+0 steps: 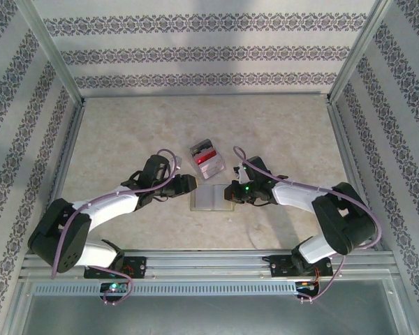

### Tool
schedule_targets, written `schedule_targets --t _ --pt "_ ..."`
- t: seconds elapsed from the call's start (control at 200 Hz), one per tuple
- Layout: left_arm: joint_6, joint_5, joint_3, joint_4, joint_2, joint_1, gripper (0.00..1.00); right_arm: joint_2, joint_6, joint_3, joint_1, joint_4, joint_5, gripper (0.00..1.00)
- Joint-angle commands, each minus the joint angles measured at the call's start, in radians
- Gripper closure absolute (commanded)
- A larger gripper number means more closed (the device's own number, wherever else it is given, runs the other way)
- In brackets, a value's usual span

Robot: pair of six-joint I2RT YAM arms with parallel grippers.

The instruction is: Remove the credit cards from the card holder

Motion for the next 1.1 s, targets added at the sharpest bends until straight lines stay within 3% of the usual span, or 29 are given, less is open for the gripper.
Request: schedule_targets --t 0.0,0.275,0.59,1.099 --pt "-0.035 0.068 -0.018 0.091 0.057 0.002 0.56 0.036 0.002 0.007 0.007 0.0 0.056 0.98" --pt "-0.048 0.086 0.019 0.147 0.139 -0.032 0.57 0.054 -0.005 -0.008 0.007 0.011 0.066 0.98" --pt "-0.004 0.016 0.061 0.017 0.179 -0.038 0.59 0.057 -0.014 -0.008 0.006 0.008 0.072 0.98" --pt "-0.01 0.025 0.065 0.048 0.25 -0.071 0.59 0.06 -0.015 -0.009 0.006 0.01 0.072 0.98"
